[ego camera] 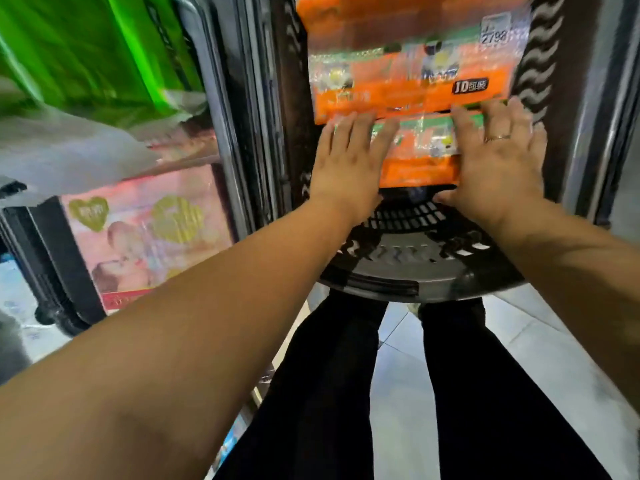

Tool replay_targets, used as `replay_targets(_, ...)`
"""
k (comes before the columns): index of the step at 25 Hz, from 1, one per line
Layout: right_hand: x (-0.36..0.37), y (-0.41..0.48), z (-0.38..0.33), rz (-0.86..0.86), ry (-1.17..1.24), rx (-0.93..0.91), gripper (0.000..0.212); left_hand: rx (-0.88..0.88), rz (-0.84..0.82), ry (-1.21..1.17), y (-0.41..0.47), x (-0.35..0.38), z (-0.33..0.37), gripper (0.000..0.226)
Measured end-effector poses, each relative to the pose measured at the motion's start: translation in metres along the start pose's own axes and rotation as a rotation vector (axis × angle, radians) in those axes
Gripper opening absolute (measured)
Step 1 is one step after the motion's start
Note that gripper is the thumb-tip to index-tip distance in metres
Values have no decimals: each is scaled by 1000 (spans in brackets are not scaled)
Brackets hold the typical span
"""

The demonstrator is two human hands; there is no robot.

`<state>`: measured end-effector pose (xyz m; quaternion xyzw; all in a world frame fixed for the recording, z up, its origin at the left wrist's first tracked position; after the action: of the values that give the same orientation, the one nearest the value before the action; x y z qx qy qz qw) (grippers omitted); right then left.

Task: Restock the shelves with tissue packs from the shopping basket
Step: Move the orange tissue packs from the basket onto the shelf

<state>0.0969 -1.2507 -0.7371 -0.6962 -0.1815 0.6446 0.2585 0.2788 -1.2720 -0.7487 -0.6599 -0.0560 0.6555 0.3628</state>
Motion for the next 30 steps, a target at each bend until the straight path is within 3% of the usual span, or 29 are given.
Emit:
replay_targets(4,15,4,-5,49,-150,-30,102,-64,-15,29,1,12,-11,89)
replay_targets(9,-7,-9,-10,24,-141,-51,99,-19,-49,-15,-6,-11,-17,86)
replay_targets(15,-51,-61,-6,-19,21,-41,94,57,-99,63,-39,-63,-2,99)
replay_targets(19,-98,-96,13,-53,73,8,97,92,-92,59,-64,-116,26,92)
replay_targets(27,-194,-145,-20,-54,55,-155,94,140,-17,-144,-134,-193,-12,102)
replay_targets(30,-250,-172,-27,-46,61,-195,95,121,48,-368,-167,-232,-26,103)
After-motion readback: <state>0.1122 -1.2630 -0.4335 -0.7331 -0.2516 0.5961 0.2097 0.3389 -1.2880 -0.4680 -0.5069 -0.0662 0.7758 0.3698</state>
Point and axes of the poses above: each hand's wrist, its own y-axis towards the middle knuckle, its own x-axis out of the palm, z = x × y, the point moved 4 cm from there along y, towards the middle knuckle, and after that the axes turned 1 degree about -y, right-handed, at the moved point
